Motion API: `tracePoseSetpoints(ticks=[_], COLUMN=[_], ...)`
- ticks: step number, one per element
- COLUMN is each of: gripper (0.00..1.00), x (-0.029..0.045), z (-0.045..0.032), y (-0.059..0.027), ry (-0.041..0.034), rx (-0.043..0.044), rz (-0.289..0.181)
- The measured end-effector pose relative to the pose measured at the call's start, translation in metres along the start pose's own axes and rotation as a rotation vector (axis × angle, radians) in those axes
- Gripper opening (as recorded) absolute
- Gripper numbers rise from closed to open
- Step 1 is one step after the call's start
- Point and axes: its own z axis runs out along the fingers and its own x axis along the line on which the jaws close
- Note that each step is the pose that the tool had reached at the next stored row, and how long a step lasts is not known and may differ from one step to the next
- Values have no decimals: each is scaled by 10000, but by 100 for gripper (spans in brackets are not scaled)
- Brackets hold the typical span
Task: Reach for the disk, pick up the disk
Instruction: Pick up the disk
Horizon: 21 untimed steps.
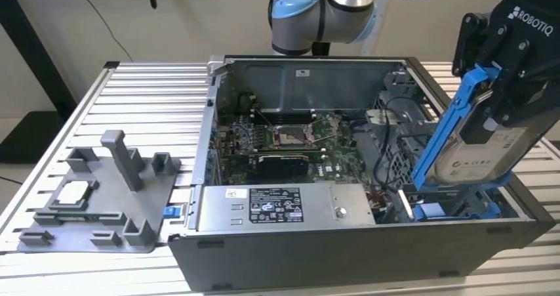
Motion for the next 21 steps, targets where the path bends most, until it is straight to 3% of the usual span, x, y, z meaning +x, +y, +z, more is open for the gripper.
tracePoseSetpoints(ticks=[3, 6, 8, 10, 13, 21], gripper=[0, 0, 0, 0, 0, 0], x=[0, 0, 0, 0, 0, 0], z=[47, 57, 65, 70, 77, 100], y=[-2, -12, -29, -35, -40, -42], ry=[10, -7, -62, -204, -351, -376], rx=[-28, -198, -270, -275, -275, -276], rz=[-22, -65, -74, -73, 15, 25])
